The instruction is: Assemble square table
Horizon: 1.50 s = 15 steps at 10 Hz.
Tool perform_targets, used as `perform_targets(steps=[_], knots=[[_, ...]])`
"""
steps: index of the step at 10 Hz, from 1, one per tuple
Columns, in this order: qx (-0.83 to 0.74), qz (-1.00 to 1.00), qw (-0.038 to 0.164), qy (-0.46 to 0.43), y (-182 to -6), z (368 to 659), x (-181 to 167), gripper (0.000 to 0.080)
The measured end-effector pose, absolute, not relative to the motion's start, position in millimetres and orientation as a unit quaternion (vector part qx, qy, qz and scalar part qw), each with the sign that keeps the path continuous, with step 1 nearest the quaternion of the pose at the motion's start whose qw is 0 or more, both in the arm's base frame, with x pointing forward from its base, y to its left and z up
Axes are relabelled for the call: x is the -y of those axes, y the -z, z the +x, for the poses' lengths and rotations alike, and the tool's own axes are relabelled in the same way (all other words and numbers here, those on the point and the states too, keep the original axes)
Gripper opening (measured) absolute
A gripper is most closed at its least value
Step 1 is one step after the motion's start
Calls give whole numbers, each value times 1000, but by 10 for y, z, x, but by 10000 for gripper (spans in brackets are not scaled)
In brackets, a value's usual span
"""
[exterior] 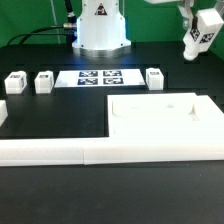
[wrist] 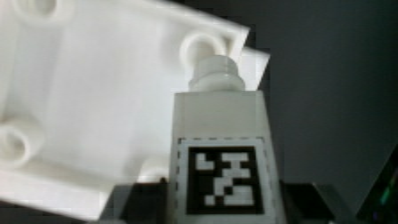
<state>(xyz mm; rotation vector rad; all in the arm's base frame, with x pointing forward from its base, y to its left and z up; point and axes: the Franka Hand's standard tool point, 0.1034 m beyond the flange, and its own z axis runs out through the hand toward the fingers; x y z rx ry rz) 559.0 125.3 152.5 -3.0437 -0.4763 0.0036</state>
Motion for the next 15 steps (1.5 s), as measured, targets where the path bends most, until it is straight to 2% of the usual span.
perform_targets(steps=[1,3,7,9,10,12,15], knots=[[146,-988,42,31,-1544,5872,-1170,291],[131,-982,47,127,-1517,6283,-1180,291],[133,-953,33,270,-1509,6318,-1087,291],[138,-955,32,262,-1439,6283,-1070,291],[144,-951,26,271,-1316,6309,-1006,291],[147,-952,29,269,-1268,6361,-1060,291],[149,-955,31,255,-1093,6282,-1092,291]])
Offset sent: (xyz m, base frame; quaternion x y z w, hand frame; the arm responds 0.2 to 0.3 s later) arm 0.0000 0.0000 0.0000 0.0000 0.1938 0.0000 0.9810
